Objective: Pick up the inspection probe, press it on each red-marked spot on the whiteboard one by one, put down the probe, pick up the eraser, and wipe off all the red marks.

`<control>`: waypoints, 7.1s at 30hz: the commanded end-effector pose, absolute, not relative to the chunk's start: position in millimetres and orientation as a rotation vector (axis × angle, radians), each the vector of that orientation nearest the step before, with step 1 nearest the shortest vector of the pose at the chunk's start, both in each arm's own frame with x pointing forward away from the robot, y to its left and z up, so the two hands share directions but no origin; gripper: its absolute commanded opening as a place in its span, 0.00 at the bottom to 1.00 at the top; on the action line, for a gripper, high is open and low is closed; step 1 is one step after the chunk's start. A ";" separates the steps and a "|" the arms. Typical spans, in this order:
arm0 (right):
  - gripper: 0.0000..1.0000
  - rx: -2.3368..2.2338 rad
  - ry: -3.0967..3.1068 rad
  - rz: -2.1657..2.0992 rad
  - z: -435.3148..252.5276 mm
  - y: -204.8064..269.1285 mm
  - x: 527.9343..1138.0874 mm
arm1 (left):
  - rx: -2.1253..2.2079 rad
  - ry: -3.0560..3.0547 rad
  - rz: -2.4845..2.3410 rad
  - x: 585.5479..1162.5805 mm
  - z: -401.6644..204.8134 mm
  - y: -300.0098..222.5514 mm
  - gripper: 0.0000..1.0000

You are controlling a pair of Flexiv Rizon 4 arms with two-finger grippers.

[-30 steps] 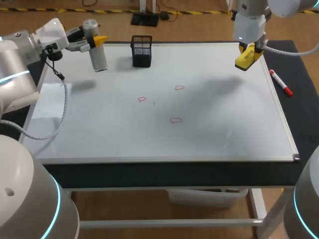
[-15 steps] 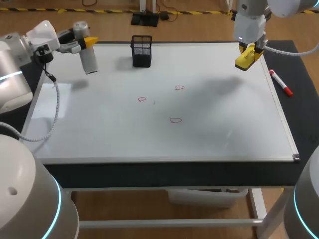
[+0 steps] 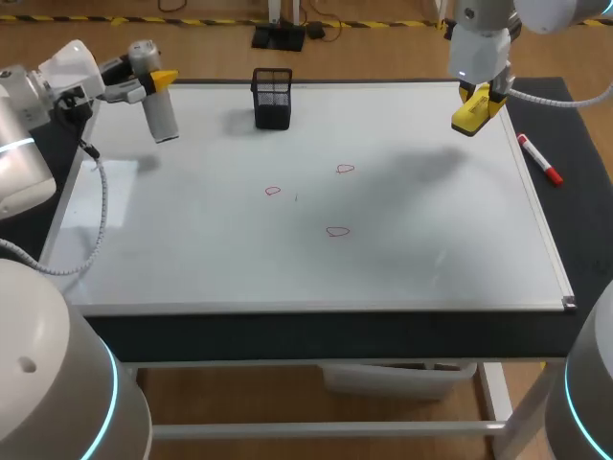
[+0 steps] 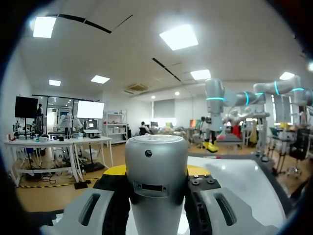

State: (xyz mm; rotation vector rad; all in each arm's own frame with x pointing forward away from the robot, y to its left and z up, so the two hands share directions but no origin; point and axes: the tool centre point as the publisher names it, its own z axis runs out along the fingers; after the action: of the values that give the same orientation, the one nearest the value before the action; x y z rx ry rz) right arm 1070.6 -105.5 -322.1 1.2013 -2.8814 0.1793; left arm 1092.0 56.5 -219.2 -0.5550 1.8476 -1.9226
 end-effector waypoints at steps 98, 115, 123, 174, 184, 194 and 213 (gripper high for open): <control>0.00 2.401 -1.982 -0.049 -409.4 321.3 973.7 | -0.557 1.847 -1.919 1090.9 -217.5 56.5 0.00; 0.00 2.402 -1.976 -0.050 -419.6 315.5 973.0 | -0.557 1.847 -1.919 1090.9 -217.5 56.5 0.00; 0.00 2.376 -1.990 -0.059 -423.7 307.3 974.6 | -0.557 1.847 -1.919 1090.9 -217.5 56.5 0.00; 0.00 2.174 -2.212 -0.005 -386.1 209.6 997.2 | -0.557 1.847 -1.919 1090.9 -217.5 56.5 0.00; 0.00 2.005 -2.400 0.064 -368.8 139.6 1014.7 | -0.557 1.847 -1.919 1090.9 -217.5 56.5 0.00; 0.00 1.836 -2.552 0.092 -355.1 78.9 1025.5 | -0.557 1.847 -1.919 1090.9 -217.5 56.5 0.00; 0.00 1.460 -2.755 0.072 -355.7 -38.8 1026.0 | -0.557 1.847 -1.919 1090.9 -217.5 56.5 0.00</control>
State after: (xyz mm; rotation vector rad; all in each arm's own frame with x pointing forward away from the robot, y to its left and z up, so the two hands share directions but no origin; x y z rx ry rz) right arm 1030.5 -21.1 -357.8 1.4543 -2.7429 0.0960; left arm 1091.4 56.7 -218.3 -0.5564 1.8488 -1.9210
